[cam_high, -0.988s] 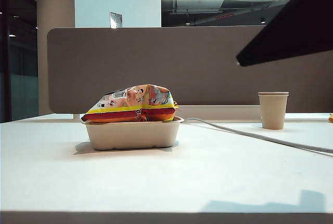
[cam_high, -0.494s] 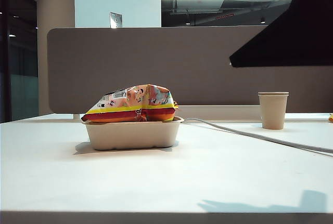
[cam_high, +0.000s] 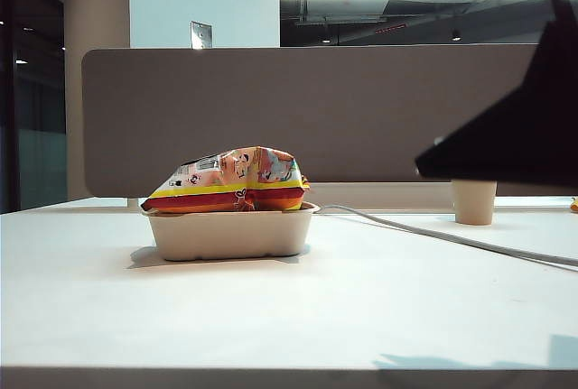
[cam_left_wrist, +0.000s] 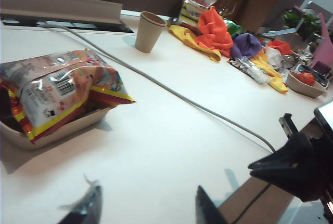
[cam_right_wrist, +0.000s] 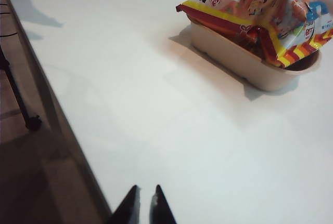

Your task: Pick up a bag of chips and put them in the box.

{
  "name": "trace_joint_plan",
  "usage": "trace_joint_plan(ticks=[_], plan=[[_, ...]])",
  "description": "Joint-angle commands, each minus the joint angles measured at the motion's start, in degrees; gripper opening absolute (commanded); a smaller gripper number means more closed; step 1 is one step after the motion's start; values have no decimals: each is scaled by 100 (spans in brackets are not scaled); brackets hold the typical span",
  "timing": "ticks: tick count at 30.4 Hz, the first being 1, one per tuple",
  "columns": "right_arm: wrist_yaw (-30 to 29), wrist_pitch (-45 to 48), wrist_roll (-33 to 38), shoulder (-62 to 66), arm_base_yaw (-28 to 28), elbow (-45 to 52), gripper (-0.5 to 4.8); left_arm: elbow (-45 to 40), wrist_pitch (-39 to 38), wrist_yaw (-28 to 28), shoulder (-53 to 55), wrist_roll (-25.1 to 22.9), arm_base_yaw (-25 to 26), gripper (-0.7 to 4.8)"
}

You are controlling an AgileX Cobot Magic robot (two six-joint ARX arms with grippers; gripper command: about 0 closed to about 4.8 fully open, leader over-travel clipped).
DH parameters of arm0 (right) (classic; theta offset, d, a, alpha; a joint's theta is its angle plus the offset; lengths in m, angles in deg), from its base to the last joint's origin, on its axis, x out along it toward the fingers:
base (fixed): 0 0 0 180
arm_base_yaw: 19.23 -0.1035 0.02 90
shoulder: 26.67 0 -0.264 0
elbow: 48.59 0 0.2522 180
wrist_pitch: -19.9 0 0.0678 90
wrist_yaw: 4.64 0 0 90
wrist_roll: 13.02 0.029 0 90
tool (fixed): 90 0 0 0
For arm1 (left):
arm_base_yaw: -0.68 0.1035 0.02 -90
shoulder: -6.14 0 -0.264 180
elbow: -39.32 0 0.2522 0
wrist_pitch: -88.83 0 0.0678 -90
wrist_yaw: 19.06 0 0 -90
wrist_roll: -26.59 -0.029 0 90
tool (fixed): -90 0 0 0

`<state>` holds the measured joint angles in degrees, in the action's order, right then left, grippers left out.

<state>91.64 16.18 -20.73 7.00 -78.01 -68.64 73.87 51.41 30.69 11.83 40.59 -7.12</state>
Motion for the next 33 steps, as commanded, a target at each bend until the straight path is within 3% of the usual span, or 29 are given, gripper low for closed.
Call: trace_joint_plan(ticks=[1, 6, 11, 15, 26, 33], plan=[[4, 94, 46, 0, 0, 52, 40, -142, 229, 55, 2, 4, -2, 240], [4, 114, 52, 0, 0, 149, 40, -498, 658, 90, 0, 15, 0, 230], [22, 138, 66, 0, 0, 221, 40, -874, 1099, 660, -120, -2, -2, 187], [24, 144, 66, 0, 0, 243, 40, -1078, 1137, 1126, -391, 33, -2, 169], [59, 184, 63, 0, 11, 262, 40, -1451, 1274, 1628, -555, -55, -2, 168], [133, 181, 70, 0, 11, 374, 40, -1727, 1261, 2076, -555, -50, -2, 120]])
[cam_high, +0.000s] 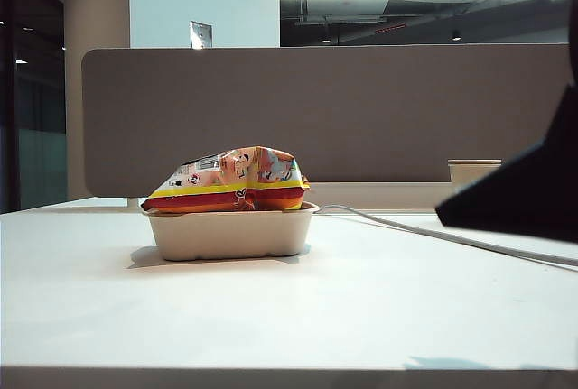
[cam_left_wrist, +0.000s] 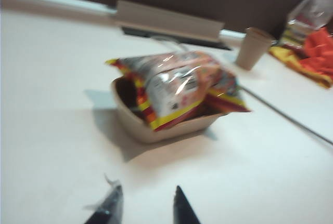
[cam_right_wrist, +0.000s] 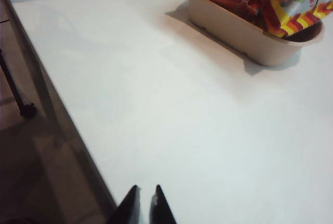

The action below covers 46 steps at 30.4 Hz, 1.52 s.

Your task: Pick up a bag of chips and put them in the box.

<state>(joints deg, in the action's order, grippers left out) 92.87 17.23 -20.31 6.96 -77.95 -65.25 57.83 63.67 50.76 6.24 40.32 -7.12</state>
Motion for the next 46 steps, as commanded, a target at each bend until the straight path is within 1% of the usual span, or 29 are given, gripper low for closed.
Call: trace_joint_plan(ticks=[1, 6, 13, 31, 35, 38, 46], plan=[[9, 76, 33, 4, 2, 55, 40, -175, 35, 68, 4, -24, -2, 120], [9, 79, 46, 4, 2, 79, 41, -363, 103, -57, 4, -37, -2, 120], [11, 79, 48, 2, 2, 79, 41, -382, 168, -168, 4, -278, -2, 120], [9, 76, 46, 2, 2, 79, 41, -382, 168, -168, 4, -278, -2, 122], [9, 76, 46, 0, 2, 79, 41, -382, 164, 63, 4, -251, -2, 121], [9, 76, 46, 0, 2, 79, 41, -380, 162, 87, 4, 48, -2, 121], [9, 74, 46, -162, 4, 79, 41, -380, 162, 90, 4, 17, -2, 121]])
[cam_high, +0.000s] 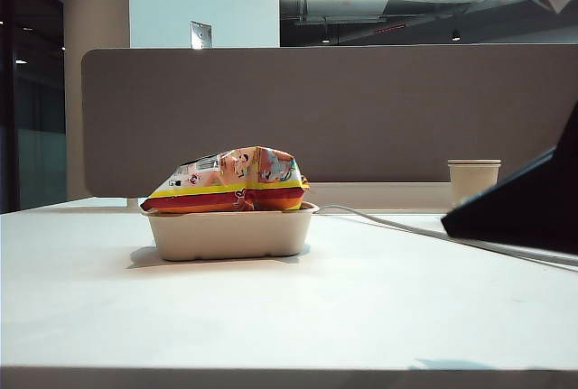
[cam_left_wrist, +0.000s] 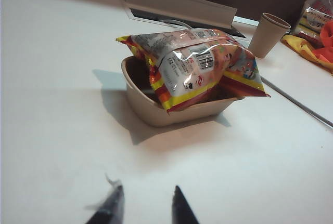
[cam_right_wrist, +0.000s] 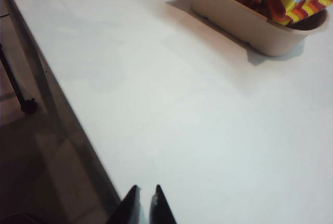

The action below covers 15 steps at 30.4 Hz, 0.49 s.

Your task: Pick up a bag of chips and put them in the box.

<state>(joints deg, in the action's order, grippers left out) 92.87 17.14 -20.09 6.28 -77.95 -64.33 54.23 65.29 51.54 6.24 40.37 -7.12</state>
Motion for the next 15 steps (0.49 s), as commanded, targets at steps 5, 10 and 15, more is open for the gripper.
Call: trace_joint_plan(ticks=[5, 10, 15], plan=[[9, 83, 24, -304, 4, -15, 41, -20, 0, 11, 4, 13, -2, 121], [9, 83, 24, -505, 11, -15, 41, -20, 0, 11, 4, 13, -2, 121], [-11, 83, 24, -699, 264, -15, 41, -20, 0, 11, 4, 13, -2, 121]])
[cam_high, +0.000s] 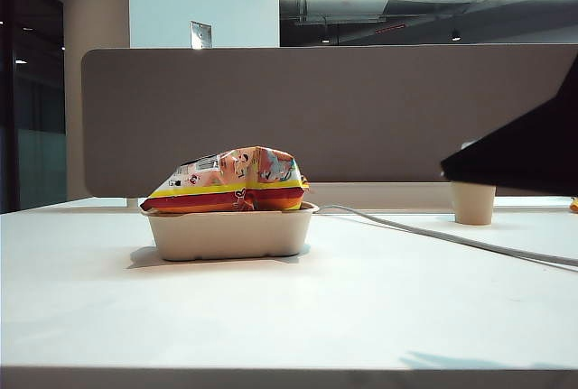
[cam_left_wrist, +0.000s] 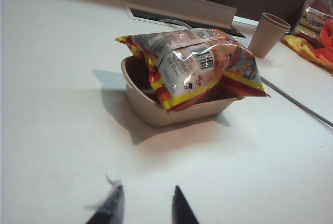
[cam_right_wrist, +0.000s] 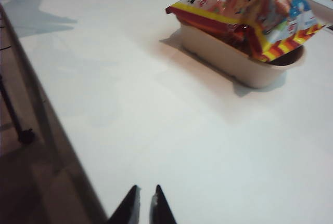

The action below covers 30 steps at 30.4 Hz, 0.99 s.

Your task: Pick up a bag of chips and put them in the box.

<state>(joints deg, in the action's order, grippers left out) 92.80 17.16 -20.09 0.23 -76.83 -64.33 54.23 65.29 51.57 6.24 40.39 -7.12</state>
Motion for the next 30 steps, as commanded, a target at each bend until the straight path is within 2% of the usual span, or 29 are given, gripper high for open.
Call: trace_joint_plan(ticks=[1, 3, 8, 17, 25, 30], plan=[[-4, 79, 24, -151, 267, -15, 41, -20, 0, 9, 4, 11, -2, 121], [-31, 79, 24, -254, 461, -15, 41, -20, 0, 9, 4, 11, -2, 121], [-603, 11, 24, -592, 964, -15, 43, -20, 0, 9, 4, 11, -2, 121], [-1639, -844, 28, -1128, 2105, -15, 43, -20, 0, 9, 4, 11, -2, 121], [-1843, -892, 28, -1709, 2994, -15, 43, -20, 0, 9, 4, 11, -2, 121], [-1976, -979, 26, -2002, 3333, -15, 43, -20, 0, 9, 4, 11, -2, 121]])
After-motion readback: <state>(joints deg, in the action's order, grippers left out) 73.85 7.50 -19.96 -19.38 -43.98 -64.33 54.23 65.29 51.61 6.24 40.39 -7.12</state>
